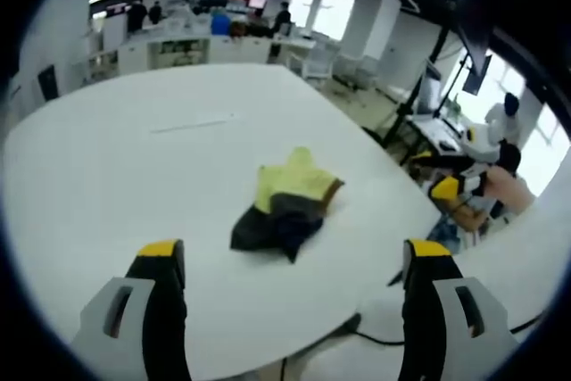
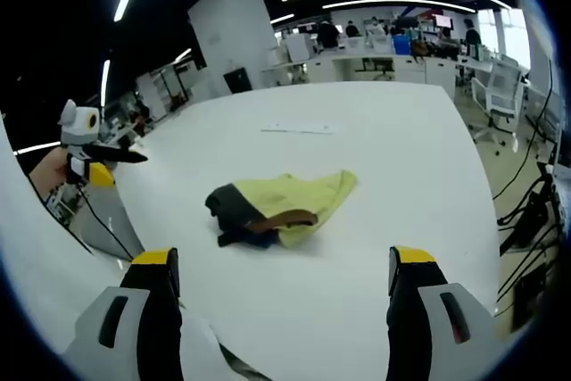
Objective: Fold the garment on the visible template until the final outline fits inside the template.
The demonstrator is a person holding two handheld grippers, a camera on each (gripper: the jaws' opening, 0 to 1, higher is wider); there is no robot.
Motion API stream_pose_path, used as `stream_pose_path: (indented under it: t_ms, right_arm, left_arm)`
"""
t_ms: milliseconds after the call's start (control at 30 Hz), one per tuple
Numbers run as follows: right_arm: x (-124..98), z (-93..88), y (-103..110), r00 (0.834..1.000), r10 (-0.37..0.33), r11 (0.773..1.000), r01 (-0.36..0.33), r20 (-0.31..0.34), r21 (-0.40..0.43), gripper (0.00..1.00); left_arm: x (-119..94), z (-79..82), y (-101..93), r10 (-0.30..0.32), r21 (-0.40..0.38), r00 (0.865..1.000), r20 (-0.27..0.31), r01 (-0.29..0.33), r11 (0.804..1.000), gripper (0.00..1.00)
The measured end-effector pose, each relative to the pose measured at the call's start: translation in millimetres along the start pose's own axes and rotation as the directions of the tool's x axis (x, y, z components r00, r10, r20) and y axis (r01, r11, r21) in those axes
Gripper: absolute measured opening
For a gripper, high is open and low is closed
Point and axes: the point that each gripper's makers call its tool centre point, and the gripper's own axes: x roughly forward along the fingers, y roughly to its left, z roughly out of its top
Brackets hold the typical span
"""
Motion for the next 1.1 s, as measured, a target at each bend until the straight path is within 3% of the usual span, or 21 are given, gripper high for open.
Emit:
stream_pose_path:
  t_ms: [1100]
  right_arm:
    - [2.6, -5.1, 1.3, 1.000, 0.009, 1.000, -0.009, -0.013, -0.001, 0.98]
  left_arm:
    - [5.2, -7.3, -2.5, 0.003, 0.018, 1.000, -0.029, -0.003, 1.000, 0.96]
